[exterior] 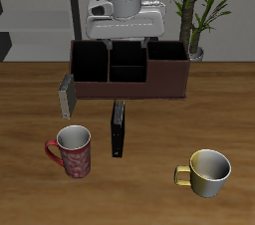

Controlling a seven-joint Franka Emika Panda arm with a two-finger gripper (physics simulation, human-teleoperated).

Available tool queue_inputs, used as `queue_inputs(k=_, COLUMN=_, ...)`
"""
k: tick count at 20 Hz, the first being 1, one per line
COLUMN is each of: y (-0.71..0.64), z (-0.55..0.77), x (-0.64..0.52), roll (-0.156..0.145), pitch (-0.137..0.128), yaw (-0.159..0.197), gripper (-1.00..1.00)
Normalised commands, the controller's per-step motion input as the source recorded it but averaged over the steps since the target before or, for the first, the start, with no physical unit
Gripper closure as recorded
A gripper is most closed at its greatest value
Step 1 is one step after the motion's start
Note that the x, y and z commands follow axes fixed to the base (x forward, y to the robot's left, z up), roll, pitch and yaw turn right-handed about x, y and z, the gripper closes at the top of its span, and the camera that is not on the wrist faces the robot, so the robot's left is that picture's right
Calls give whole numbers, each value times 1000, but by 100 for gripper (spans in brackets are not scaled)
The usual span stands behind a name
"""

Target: Place the red mug into the back desk caddy's right compartment

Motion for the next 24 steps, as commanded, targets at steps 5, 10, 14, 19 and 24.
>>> queue_inputs(k=5, y=-393, z=137, x=140, roll=-22, pitch=-14, yaw=0, gripper=-100)
queue_inputs(k=10, y=-293, z=159, x=119, roll=-23, pitch=-31, yaw=41, gripper=-100)
queue_inputs(k=14, y=-325, z=193, x=207, roll=-26, pitch=-38, yaw=3, gripper=-100)
queue_inputs(k=19, y=-85, z=28, x=193, roll=1, pitch=17, yaw=1, gripper=-100)
queue_inputs(k=24, y=-29, z=55, x=152, roll=57, pitch=-18, yaw=33, gripper=-100)
